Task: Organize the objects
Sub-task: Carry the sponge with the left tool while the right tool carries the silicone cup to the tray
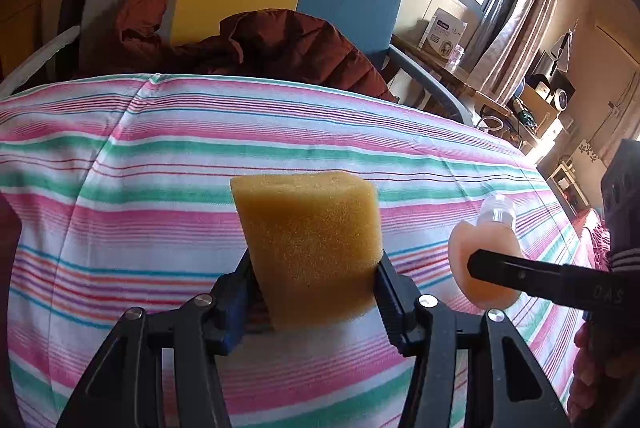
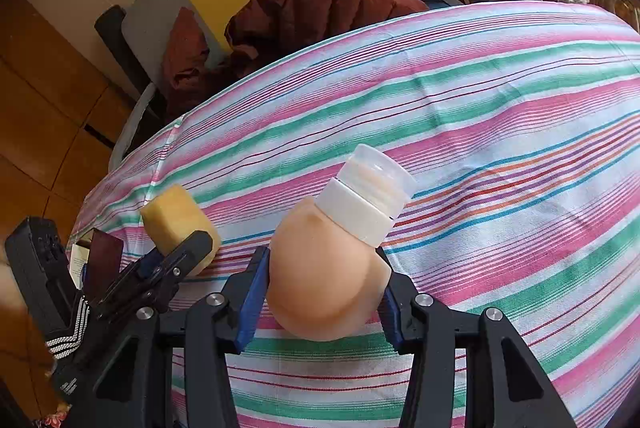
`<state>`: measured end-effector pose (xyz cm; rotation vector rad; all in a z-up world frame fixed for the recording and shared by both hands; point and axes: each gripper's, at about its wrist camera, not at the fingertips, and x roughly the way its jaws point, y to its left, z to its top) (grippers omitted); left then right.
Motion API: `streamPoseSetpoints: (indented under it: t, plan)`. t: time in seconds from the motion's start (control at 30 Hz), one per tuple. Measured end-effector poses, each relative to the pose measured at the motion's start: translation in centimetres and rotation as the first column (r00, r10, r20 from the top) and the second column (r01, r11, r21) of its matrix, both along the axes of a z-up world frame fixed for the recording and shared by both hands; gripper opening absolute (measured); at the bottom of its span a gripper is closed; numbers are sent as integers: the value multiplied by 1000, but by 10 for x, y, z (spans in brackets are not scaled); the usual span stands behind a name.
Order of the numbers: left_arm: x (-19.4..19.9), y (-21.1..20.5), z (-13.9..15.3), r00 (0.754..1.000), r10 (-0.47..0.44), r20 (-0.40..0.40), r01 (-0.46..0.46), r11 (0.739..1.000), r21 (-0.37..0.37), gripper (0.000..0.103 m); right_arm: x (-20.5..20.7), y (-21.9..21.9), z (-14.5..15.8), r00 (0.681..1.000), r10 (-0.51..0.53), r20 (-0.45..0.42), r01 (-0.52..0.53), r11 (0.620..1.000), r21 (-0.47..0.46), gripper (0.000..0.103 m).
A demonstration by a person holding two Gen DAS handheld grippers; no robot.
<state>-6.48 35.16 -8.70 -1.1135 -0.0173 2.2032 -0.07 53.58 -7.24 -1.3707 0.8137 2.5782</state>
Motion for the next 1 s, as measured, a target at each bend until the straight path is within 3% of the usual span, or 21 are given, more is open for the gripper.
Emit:
streamPoseSetpoints:
  t: [0.33, 0.5, 0.63, 0.87, 1.0]
  plan:
    - [35, -51, 4, 1000, 19, -5, -19, 1000, -2, 55, -6, -22, -5, 995, 103, -2, -103, 993, 58, 50]
    - [59, -72, 11, 1000, -15, -11, 15, 1000, -8, 55, -7, -36, -5, 986, 162, -24, -161, 986, 36, 50]
    - [72, -93, 26, 1000, -22, -15, 23, 999, 36, 55, -6, -47, -9, 979, 201, -23, -200, 979, 28, 50]
    - [60, -147, 62, 997, 75, -17, -72, 989, 132, 55, -5, -70, -6, 964, 265, -38, -262, 963, 59, 50]
    - [40, -183, 70, 988, 153, 7, -152, 978, 140, 55, -3, -79, -2, 954, 293, -65, -286, 953, 98, 50]
